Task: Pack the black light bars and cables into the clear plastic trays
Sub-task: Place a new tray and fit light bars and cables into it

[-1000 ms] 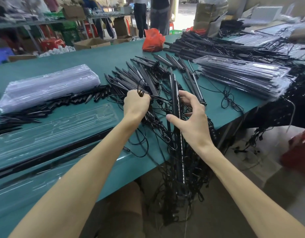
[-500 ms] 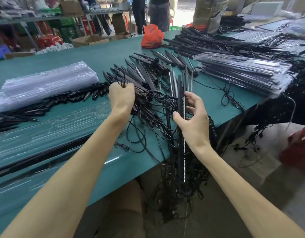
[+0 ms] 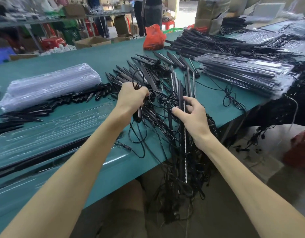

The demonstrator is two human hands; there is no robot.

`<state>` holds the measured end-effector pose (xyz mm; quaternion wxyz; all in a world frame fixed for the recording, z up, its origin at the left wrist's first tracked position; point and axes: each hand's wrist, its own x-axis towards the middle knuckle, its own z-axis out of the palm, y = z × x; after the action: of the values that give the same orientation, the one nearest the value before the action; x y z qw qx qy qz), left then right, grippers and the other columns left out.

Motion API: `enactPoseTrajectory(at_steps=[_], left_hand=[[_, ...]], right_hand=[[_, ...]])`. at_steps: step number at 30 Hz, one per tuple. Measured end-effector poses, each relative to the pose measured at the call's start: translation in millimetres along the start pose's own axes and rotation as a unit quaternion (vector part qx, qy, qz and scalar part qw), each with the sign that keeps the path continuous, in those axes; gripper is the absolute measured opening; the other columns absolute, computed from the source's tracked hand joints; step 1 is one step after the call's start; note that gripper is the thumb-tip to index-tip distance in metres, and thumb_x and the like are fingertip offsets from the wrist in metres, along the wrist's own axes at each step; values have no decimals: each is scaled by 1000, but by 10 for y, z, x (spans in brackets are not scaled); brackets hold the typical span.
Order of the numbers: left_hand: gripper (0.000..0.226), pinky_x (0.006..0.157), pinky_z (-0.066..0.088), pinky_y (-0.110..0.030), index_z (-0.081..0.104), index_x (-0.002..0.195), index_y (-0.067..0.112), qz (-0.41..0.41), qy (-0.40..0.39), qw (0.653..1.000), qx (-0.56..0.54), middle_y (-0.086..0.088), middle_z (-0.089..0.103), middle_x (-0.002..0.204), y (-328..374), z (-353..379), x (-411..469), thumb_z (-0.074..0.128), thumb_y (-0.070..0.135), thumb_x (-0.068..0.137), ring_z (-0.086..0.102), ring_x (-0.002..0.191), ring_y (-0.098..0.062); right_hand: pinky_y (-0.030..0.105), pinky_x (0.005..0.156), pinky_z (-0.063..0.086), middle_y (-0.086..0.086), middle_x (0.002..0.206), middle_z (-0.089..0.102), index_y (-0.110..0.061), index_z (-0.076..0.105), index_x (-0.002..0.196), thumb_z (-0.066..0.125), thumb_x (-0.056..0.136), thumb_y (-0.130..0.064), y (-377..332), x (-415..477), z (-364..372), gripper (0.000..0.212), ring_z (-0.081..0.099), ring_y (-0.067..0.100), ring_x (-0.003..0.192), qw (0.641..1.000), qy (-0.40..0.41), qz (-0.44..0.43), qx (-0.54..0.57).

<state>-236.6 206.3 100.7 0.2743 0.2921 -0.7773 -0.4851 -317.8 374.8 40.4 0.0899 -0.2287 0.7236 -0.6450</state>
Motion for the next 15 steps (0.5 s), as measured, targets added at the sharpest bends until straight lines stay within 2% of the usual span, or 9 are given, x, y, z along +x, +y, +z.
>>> enactPoseTrajectory(at_steps=[4, 7, 11, 15], left_hand=[[25, 59, 45, -25, 69, 76, -1, -23, -21, 999, 37, 9, 58, 50, -163, 3, 0, 55, 12, 93, 46, 41, -6], [23, 58, 47, -25, 66, 72, 6, -24, -48, 996, 70, 6, 65, 58, -228, -12, -18, 55, 12, 91, 49, 46, -6], [22, 54, 44, -23, 69, 85, -5, -30, -99, 989, 110, 14, 57, 44, -256, -26, -42, 54, 10, 91, 46, 46, -8], [22, 49, 39, -20, 70, 85, -6, -25, -134, 983, 124, 13, 55, 43, -242, -60, -85, 54, 9, 90, 41, 44, -9]], right_hand=[[30, 97, 54, -1, 104, 76, -12, 57, 132, 73, 85, -3, 4, 27, 14, 51, 72, 13, 100, 989, 6, 65, 131], [32, 95, 54, 1, 100, 76, -9, 64, 120, 71, 83, 2, 10, 42, -32, 40, 71, 17, 96, 976, -1, 93, 195], [29, 83, 50, 2, 100, 74, -6, 67, 118, 70, 84, 1, 7, 33, -94, 35, 67, 13, 87, 960, -16, 111, 258], [29, 87, 46, 7, 109, 72, -9, 68, 117, 68, 86, 0, -31, 51, -123, 33, 67, 16, 95, 946, -19, 118, 300]])
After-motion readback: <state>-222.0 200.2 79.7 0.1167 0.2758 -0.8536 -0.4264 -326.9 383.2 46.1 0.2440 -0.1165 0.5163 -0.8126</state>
